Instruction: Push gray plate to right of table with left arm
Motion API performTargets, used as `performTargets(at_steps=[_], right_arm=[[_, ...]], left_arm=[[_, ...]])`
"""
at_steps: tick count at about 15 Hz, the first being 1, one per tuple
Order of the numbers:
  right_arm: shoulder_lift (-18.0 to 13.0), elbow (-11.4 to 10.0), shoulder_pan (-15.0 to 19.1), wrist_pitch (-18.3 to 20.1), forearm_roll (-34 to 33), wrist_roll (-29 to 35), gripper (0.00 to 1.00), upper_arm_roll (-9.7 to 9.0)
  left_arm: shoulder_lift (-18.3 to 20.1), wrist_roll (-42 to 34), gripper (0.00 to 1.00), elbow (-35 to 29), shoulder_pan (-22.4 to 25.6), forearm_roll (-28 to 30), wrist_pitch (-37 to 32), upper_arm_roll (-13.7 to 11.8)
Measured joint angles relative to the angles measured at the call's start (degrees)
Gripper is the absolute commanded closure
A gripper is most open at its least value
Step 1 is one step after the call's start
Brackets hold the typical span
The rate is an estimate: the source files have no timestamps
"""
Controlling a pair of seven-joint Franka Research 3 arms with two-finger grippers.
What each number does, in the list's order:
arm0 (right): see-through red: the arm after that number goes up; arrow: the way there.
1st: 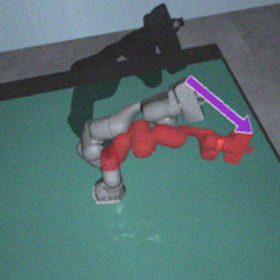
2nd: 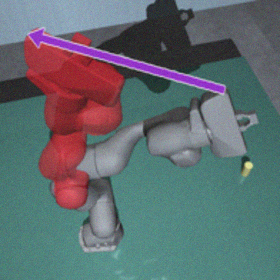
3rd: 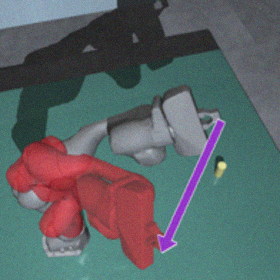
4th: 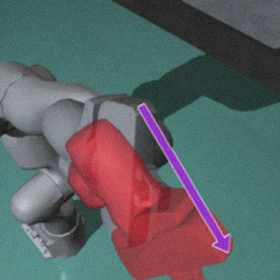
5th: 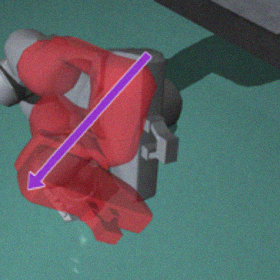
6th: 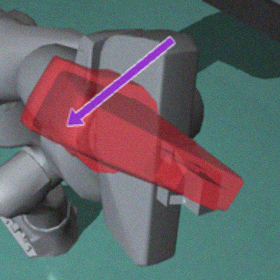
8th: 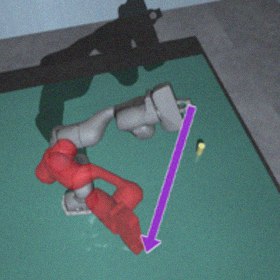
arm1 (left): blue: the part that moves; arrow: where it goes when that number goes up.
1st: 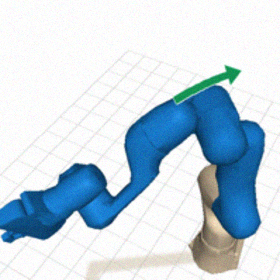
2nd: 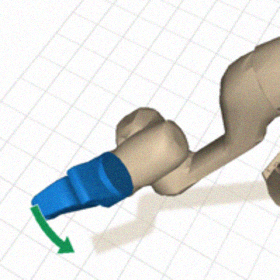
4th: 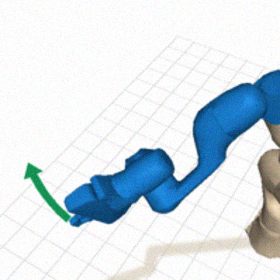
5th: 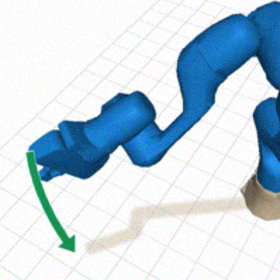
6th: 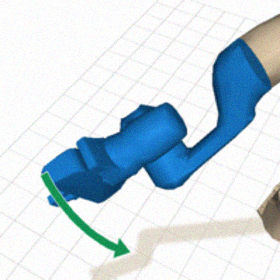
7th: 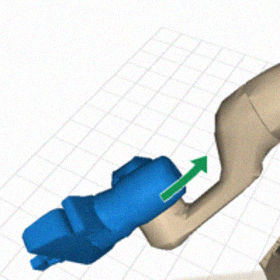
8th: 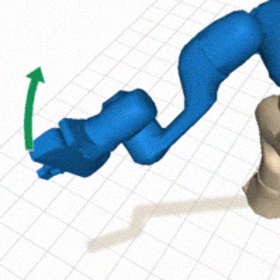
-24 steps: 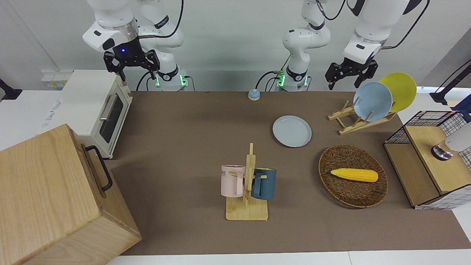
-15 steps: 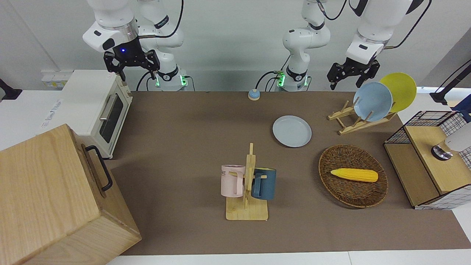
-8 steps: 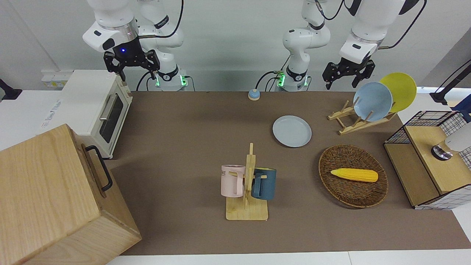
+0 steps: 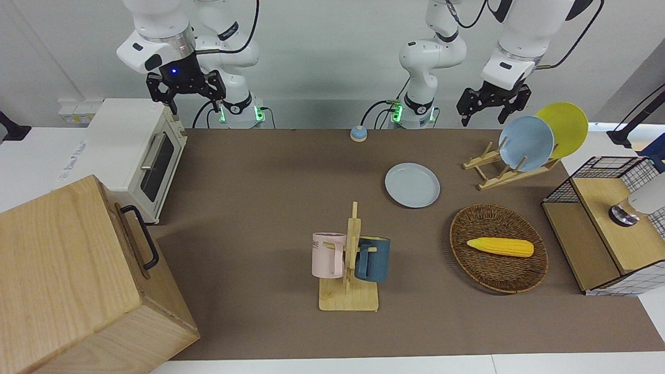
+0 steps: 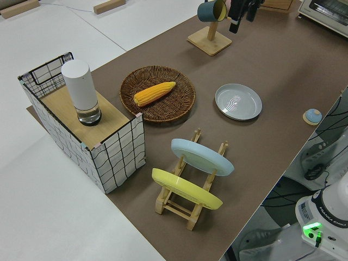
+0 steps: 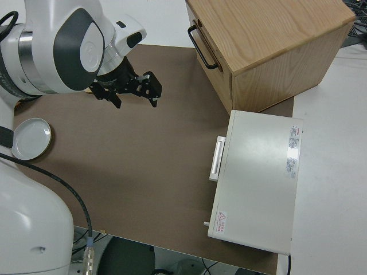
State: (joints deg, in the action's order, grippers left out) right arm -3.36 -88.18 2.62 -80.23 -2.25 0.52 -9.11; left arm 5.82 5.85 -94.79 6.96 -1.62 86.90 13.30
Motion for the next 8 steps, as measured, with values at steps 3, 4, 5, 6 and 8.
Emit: performTargets(at_steps=[3,4,5,6,8], right_arm=[[0.0,0.0,0.0,0.0,0.0,0.0,0.005,0.00],[0.0,0.0,0.0,0.0,0.0,0.0,0.005,0.00],[0.0,0.0,0.0,0.0,0.0,0.0,0.005,0.00],[0.0,0.0,0.0,0.0,0.0,0.0,0.005,0.00],[0.0,0.0,0.0,0.0,0.0,0.0,0.005,0.00]], left_arm=[[0.0,0.0,0.01,0.0,0.0,0.3,0.0,0.2],[0.0,0.0,0.01,0.0,0.0,0.6,0.0,0.2],[0.0,0.0,0.01,0.0,0.0,0.8,0.0,0.2],[0.0,0.0,0.01,0.0,0.0,0.9,0.0,0.1],[0.0,0.0,0.01,0.0,0.0,0.9,0.0,0.0]])
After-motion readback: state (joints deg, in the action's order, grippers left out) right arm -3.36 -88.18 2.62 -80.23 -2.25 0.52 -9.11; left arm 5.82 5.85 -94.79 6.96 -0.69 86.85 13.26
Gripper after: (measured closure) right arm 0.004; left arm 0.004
